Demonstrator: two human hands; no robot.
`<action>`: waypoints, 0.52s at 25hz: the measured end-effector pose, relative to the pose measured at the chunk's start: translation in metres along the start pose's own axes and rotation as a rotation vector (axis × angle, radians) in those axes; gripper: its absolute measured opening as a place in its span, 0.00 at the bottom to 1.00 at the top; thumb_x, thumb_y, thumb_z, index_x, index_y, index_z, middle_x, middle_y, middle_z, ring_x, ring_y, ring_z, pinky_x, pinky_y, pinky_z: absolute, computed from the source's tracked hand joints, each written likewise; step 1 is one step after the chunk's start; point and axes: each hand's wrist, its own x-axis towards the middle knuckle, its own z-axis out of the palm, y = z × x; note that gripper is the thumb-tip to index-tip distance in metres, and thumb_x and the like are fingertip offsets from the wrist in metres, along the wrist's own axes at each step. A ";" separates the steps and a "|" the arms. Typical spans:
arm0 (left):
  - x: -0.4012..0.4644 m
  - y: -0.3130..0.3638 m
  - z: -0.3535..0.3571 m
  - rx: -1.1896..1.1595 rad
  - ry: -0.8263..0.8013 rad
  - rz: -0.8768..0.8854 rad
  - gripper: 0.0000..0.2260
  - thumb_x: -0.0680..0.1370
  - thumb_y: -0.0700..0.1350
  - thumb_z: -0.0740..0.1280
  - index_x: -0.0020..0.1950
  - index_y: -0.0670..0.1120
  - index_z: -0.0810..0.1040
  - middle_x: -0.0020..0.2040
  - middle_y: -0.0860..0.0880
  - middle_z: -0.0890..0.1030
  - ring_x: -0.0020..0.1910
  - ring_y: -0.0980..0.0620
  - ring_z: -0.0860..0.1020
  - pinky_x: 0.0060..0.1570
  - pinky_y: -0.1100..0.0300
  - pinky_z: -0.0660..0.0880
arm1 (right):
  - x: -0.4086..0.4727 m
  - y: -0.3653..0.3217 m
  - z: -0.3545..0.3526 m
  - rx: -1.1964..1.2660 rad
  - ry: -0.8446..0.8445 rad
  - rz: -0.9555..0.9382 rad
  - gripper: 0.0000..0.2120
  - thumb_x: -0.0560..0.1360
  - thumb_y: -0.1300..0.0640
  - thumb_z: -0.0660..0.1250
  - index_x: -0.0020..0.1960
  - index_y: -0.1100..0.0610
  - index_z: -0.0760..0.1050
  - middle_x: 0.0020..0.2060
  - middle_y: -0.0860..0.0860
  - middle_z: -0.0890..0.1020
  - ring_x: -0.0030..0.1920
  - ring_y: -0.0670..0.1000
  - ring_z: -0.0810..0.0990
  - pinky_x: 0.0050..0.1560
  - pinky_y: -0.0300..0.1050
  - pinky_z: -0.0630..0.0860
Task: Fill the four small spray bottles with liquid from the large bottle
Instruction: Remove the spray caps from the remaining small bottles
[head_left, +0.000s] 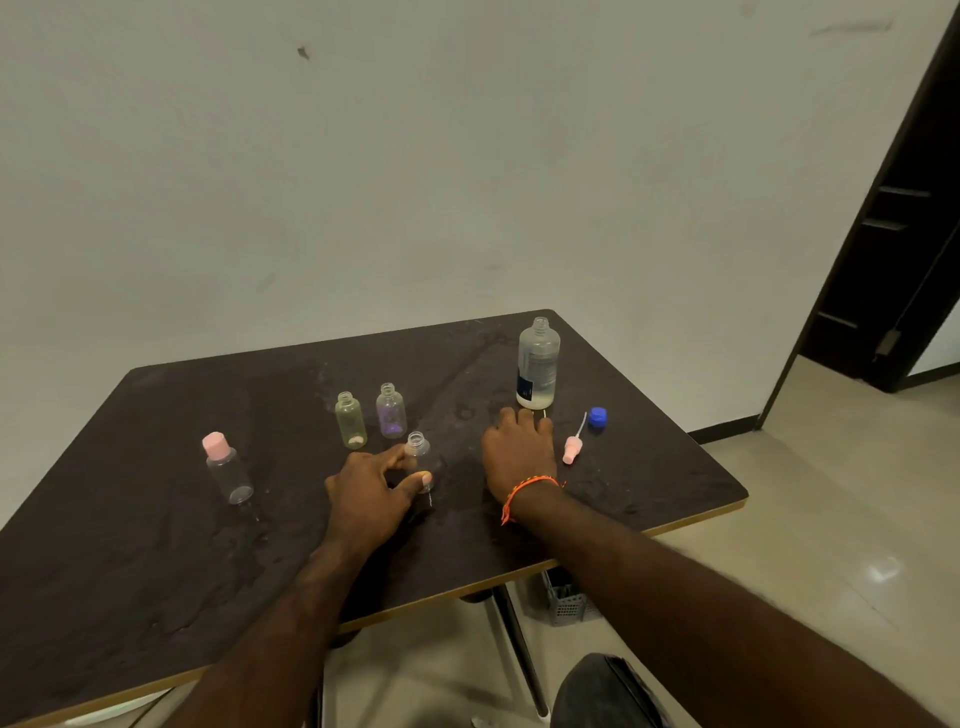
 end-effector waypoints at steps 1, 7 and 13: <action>-0.001 0.000 0.000 -0.002 0.000 0.001 0.04 0.75 0.54 0.76 0.44 0.59 0.83 0.36 0.63 0.81 0.41 0.64 0.76 0.55 0.51 0.68 | 0.000 -0.001 0.001 -0.006 -0.001 -0.006 0.15 0.78 0.54 0.69 0.62 0.57 0.79 0.62 0.58 0.75 0.64 0.62 0.71 0.64 0.62 0.69; -0.001 -0.003 0.004 -0.012 0.007 -0.023 0.06 0.75 0.56 0.76 0.50 0.58 0.85 0.41 0.63 0.84 0.46 0.61 0.80 0.57 0.50 0.68 | 0.000 -0.001 0.001 0.008 0.034 -0.007 0.15 0.78 0.57 0.67 0.63 0.58 0.77 0.62 0.59 0.74 0.62 0.62 0.71 0.62 0.61 0.70; -0.001 -0.009 0.008 0.007 -0.016 -0.039 0.05 0.75 0.57 0.75 0.45 0.59 0.82 0.39 0.63 0.84 0.49 0.59 0.80 0.58 0.47 0.70 | 0.001 0.005 0.004 0.073 0.016 -0.009 0.17 0.78 0.54 0.67 0.66 0.57 0.74 0.64 0.59 0.73 0.65 0.62 0.71 0.64 0.62 0.68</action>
